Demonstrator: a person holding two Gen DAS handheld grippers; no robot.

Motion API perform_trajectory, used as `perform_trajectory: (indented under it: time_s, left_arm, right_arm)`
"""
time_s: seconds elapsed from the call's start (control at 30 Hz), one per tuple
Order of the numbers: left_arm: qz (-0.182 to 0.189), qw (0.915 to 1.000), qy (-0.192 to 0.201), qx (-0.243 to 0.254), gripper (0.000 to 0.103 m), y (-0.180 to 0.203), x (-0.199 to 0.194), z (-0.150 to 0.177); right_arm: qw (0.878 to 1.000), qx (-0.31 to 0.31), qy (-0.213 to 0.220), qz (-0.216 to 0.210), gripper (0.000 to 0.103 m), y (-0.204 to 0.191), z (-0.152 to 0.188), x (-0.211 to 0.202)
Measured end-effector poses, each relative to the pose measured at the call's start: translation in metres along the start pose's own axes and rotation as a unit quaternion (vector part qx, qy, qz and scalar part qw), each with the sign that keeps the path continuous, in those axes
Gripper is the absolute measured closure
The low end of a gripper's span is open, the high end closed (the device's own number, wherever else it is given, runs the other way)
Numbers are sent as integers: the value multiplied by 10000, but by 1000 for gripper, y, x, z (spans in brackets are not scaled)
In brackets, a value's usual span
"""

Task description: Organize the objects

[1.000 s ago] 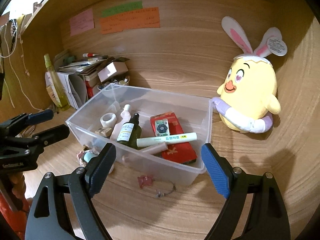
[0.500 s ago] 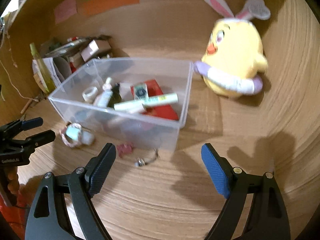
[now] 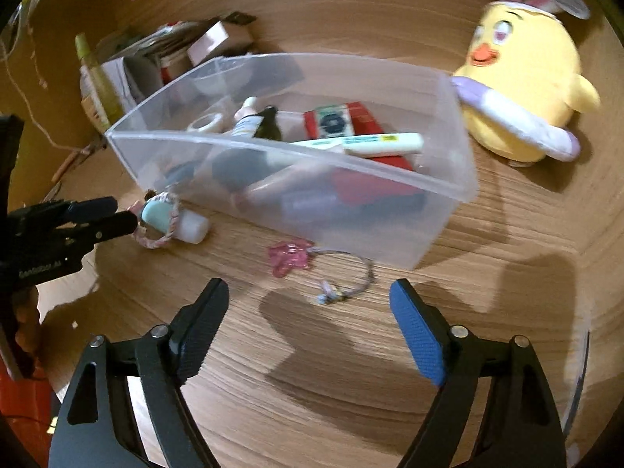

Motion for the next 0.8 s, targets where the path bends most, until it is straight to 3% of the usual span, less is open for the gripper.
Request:
perform_trajectory:
  time_s: [0.13,0.53,0.6,0.7,0.8]
  left_arm:
    - [6,10000,-15,-57,62,-3,2,1]
    - [23,9999,-35,129,63,5,11,-5]
    - [84,9998,-34,155,65,6,13,-7]
    - [149,9997,-42,189,71,9,14,-8]
    - [221,9994,-51,265,85,13,15,-9]
  right_arm:
    - [9999,-114,-107,0,38,-5,-1,10]
    - [9994,-305,-45,155,39,-17,-12,18]
    - [9991,-378,-38,170,46,-21,-12,19]
    - [9991,-407,-15,147,52,-24,-14,20]
    - [9990,-437,12,121,65,-27,-13,20]
Point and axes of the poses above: each gripper's, at about its wrist camera, not at the fingertips, and x roughly the way its jaws point, y to its right, z to its underside, the point moved 9 cm from there along x, roughly the way its jaws point, and after that the axes turned 1 degree about z, right-handed, at the moved point
